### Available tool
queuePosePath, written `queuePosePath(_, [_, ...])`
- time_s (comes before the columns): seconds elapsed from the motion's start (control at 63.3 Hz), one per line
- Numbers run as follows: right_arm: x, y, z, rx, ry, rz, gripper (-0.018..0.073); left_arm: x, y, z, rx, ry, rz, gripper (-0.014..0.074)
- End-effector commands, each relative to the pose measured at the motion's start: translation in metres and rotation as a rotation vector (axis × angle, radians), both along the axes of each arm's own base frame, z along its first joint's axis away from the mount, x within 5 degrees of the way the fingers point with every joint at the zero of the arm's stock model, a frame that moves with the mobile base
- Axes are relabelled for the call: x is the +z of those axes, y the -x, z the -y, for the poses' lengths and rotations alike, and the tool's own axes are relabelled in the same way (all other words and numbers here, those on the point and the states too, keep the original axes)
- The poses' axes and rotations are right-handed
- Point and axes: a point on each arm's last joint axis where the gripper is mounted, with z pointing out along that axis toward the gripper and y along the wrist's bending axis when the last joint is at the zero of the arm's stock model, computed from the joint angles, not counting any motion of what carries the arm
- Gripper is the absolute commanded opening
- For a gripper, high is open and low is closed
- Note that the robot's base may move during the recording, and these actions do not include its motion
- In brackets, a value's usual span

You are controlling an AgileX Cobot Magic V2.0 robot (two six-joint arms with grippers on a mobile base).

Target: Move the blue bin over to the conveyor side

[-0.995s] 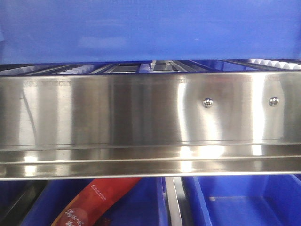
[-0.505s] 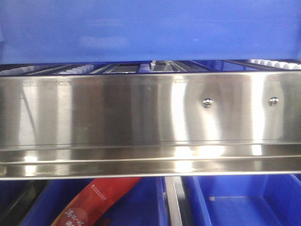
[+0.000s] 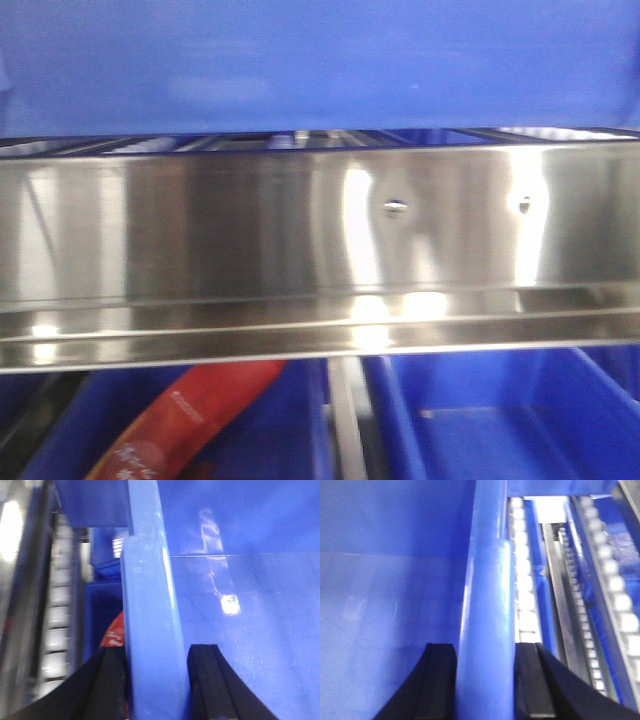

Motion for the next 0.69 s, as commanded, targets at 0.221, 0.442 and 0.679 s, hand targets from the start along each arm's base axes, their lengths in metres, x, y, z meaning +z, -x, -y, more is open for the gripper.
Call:
queuePosePath(0.221, [0.0174, 0.0018, 0.0015, 0.001, -0.018, 0.152, -0.0075, 0.0154, 0.0047, 0.0027, -0.029, 0.024, 0.125, -0.002])
queuePosePath(0.442, [0.0178, 0.0016, 0.0015, 0.001, -0.019, 0.157, -0.0075, 0.0154, 0.0047, 0.0027, -0.029, 0.024, 0.125, -0.002])
queuePosePath(0.679, [0.0179, 0.0015, 0.0014, 0.001, -0.02, 0.158, -0.0075, 0.0154, 0.0047, 0.0027, -0.029, 0.024, 0.125, -0.002])
